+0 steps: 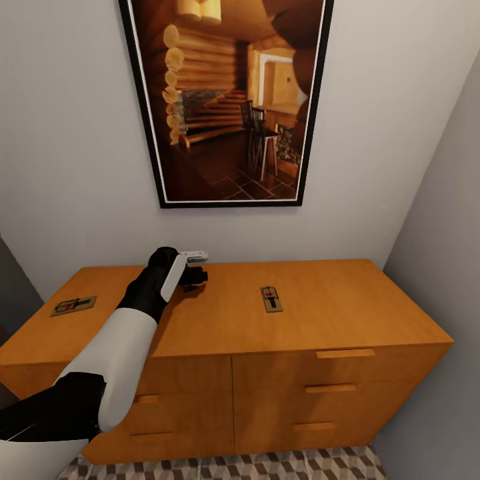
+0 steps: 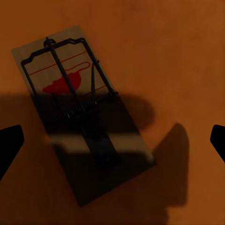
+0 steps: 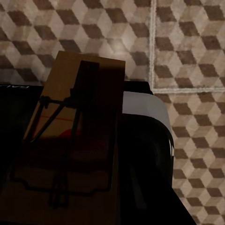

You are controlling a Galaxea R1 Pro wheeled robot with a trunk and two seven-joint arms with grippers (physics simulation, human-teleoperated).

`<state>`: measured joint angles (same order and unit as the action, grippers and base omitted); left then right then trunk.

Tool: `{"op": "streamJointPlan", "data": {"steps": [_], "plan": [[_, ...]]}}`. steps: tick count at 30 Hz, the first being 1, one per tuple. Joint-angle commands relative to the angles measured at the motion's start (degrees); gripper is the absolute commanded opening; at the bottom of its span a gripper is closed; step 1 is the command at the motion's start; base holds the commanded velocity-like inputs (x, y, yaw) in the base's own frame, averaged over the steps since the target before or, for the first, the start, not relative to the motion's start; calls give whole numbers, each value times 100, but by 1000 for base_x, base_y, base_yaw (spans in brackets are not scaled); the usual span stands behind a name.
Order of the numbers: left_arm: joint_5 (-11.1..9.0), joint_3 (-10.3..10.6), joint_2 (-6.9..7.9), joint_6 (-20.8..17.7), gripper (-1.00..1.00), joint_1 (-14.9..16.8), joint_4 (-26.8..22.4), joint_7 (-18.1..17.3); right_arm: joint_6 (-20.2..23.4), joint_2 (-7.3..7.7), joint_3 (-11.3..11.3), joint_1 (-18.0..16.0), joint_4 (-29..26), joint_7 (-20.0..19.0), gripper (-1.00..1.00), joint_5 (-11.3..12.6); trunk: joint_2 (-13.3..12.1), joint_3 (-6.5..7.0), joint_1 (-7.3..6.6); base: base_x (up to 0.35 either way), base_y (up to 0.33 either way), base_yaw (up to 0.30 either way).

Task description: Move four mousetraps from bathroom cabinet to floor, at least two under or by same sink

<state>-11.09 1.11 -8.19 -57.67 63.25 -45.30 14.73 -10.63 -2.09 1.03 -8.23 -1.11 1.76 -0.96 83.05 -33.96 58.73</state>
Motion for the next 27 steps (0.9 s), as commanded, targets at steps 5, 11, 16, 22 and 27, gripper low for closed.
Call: {"op": "streamJointPlan", "data": {"steps": [5, 11, 16, 22, 27], "plan": [[-60, 12, 4, -16, 100, 3, -5, 56, -18, -2, 11, -3, 5, 35, -100, -10, 3, -6, 0, 19, 0, 0], [-60, 12, 4, -16, 100, 3, -2, 56, -18, -2, 11, -3, 5, 35, -100, -10, 3, -6, 0, 16, 0, 0], [-60, 12, 2, -16, 100, 3, 3, 56, -18, -28, 11, -3, 5, 35, -100, -10, 3, -6, 0, 3, 0, 0], [-58, 12, 3, -16, 100, 3, -1, 56, -18, -50, 11, -3, 5, 35, -100, -10, 3, -6, 0, 0, 0, 0], [-41, 12, 9, -9, 100, 3, 1, 56, -18, -54, 11, -3, 5, 35, -100, -11, 3, -6, 0, 0, 0, 0]]}}
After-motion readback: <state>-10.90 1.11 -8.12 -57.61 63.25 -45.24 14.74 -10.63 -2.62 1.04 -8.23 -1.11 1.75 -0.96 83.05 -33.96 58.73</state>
